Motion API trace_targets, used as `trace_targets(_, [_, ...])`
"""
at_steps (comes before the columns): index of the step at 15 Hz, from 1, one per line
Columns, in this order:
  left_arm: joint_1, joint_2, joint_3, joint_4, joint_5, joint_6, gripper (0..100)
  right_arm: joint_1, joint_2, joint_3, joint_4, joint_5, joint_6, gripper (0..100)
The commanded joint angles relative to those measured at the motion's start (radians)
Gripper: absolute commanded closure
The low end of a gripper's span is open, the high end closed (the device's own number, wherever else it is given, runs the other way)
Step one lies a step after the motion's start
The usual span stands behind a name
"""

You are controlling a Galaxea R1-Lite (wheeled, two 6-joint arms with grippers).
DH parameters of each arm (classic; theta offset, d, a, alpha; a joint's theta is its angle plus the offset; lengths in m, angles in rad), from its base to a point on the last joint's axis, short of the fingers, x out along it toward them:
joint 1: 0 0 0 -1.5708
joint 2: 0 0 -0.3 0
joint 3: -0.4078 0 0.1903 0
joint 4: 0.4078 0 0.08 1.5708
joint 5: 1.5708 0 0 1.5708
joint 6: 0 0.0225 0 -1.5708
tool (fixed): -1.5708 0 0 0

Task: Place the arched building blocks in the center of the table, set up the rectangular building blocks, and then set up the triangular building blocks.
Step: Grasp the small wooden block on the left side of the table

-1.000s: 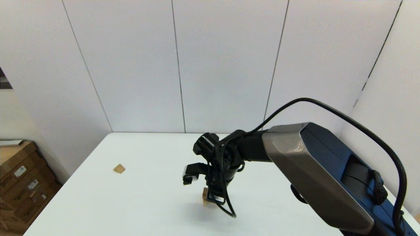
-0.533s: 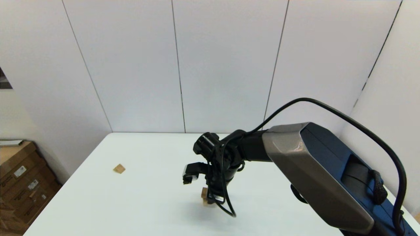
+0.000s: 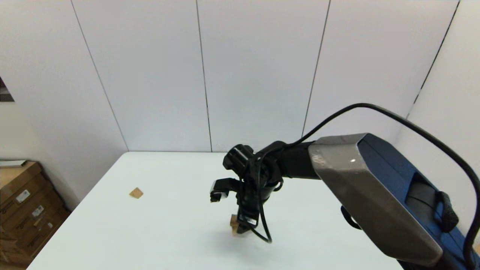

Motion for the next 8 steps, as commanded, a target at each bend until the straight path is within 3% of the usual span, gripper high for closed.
trace_targets(1, [0.0,0.002,0.0,0.001,0.0,0.0,0,-0.043,-0.223,0.001,0.076,0.009,0.094,0])
trace_targets(3, [0.0,0.002,0.0,0.001,0.0,0.0,0,-0.056,-0.388,0.005,0.125,0.008,0.208,0])
trace_targets(5, [0.0,0.002,0.0,0.001,0.0,0.0,0,-0.073,-0.549,0.007,0.231,0.008,0.269,0])
trace_targets(8, [0.0,0.002,0.0,0.001,0.0,0.0,0,-0.082,-0.835,0.012,0.453,0.002,0.387,0])
